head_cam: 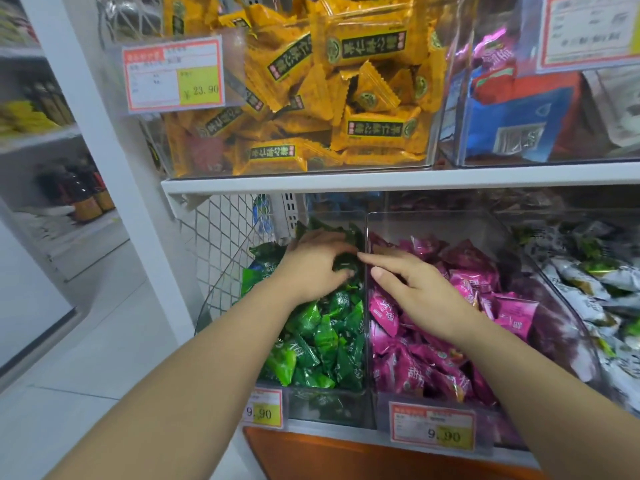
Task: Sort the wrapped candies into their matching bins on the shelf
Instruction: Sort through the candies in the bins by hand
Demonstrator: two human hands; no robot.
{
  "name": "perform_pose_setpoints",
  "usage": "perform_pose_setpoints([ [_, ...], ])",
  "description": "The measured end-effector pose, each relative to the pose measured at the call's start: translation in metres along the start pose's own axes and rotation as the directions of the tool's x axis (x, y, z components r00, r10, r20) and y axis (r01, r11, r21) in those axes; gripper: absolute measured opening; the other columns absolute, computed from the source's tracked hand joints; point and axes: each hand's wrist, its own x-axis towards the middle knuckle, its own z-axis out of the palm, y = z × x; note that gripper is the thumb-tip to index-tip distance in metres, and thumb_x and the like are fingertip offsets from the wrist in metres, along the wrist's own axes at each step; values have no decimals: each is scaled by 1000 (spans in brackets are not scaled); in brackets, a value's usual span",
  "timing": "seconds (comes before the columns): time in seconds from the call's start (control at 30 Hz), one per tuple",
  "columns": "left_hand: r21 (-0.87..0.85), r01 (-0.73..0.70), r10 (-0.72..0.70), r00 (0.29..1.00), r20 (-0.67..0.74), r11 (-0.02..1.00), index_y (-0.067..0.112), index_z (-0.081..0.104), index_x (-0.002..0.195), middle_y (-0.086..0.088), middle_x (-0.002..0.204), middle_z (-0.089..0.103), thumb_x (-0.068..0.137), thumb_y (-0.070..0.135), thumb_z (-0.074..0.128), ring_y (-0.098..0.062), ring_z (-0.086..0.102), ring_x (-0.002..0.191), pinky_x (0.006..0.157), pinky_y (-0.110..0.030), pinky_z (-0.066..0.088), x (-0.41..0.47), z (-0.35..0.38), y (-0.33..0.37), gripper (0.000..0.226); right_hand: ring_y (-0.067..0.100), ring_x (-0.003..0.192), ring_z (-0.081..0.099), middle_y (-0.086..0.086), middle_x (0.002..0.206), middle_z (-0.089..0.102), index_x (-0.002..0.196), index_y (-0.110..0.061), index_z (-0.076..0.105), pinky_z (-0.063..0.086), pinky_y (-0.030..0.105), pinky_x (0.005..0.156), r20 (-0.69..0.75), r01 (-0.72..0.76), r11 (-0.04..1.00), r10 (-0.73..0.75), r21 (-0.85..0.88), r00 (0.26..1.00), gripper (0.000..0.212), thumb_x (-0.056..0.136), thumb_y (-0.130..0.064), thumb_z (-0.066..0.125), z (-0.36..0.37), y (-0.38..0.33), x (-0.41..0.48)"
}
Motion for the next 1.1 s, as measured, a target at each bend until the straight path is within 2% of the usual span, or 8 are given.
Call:
perform_pose_setpoints([
  [0.1, 148, 18, -50, 976, 214, 989, 38, 42, 139, 6, 156, 17, 88, 48, 56, -24, 7, 145, 115, -57, 7, 6, 0, 1, 54, 0, 123, 40, -9, 134, 46, 130, -36, 53, 24, 3, 93, 92, -8, 1000, 9, -10, 996, 34, 98, -33, 42, 0, 1, 4],
  [0.27, 118, -19, -1, 986, 165, 993, 38, 57, 116, 5, 137, 37, 85, 37, 59, -21, 31, 131, 112, -45, 20, -4, -9, -9, 32, -23, 101, 43, -33, 107, 51, 114, -33, 61, 29, -5, 81, 96, 2, 999, -7, 48, 995, 24, 98, -32, 42, -2, 2, 7],
  [0.4, 45, -61, 53, 985, 164, 997, 33, 61, 102, 3, 124, 46, 85, 29, 60, -21, 41, 121, 102, -41, 36, -24, -18, -24, 18, -13, 105, 45, -30, 109, 51, 114, -32, 60, 30, -1, 84, 89, -5, 999, 0, 49, 996, 24, 98, -32, 41, 1, 3, 9],
  [0.63, -121, -19, 42, 980, 195, 992, 39, 62, 83, 9, 114, 59, 85, 28, 59, -14, 55, 109, 101, -37, 41, -44, -44, -25, 12, -1, 120, 43, -17, 125, 54, 111, -37, 60, 26, 6, 92, 91, -45, 988, 31, 149, 995, 30, 100, -36, 32, 3, 7, 6],
  [0.77, -257, 34, -2, 992, 123, 966, 34, 65, 98, 14, 110, 62, 92, 24, 53, -5, 56, 104, 91, -23, 42, -37, -55, -15, 16, 0, 123, 43, -16, 128, 53, 111, -40, 59, 28, 15, 96, 99, -56, 984, 39, 168, 994, 31, 98, -40, 31, 5, 10, 7],
  [0.87, -194, 29, -26, 999, 18, 981, 28, 58, 123, 9, 129, 56, 95, 25, 51, -8, 50, 116, 87, -15, 33, -19, -46, -10, 29, -2, 122, 42, -17, 128, 53, 110, -41, 59, 28, 12, 94, 101, -60, 982, 42, 177, 994, 30, 99, -39, 31, 5, 9, 7],
  [0.97, -87, 29, -13, 984, 179, 996, 26, 44, 140, 1, 145, 42, 96, 33, 51, -19, 42, 131, 103, -25, 34, -2, -29, -6, 45, -3, 120, 42, -18, 126, 53, 112, -39, 59, 28, 7, 91, 107, -56, 984, 38, 170, 993, 31, 100, -37, 31, 4, 8, 8],
  [1.1, 36, 27, -39, 929, 368, 999, 33, 38, 143, 0, 152, 32, 92, 43, 53, -23, 36, 135, 110, -40, 33, 4, -13, -6, 54, -9, 117, 42, -19, 124, 54, 108, -40, 60, 27, 4, 90, 115, -60, 981, 38, 187, 993, 30, 100, -35, 32, 3, 9, 8],
])
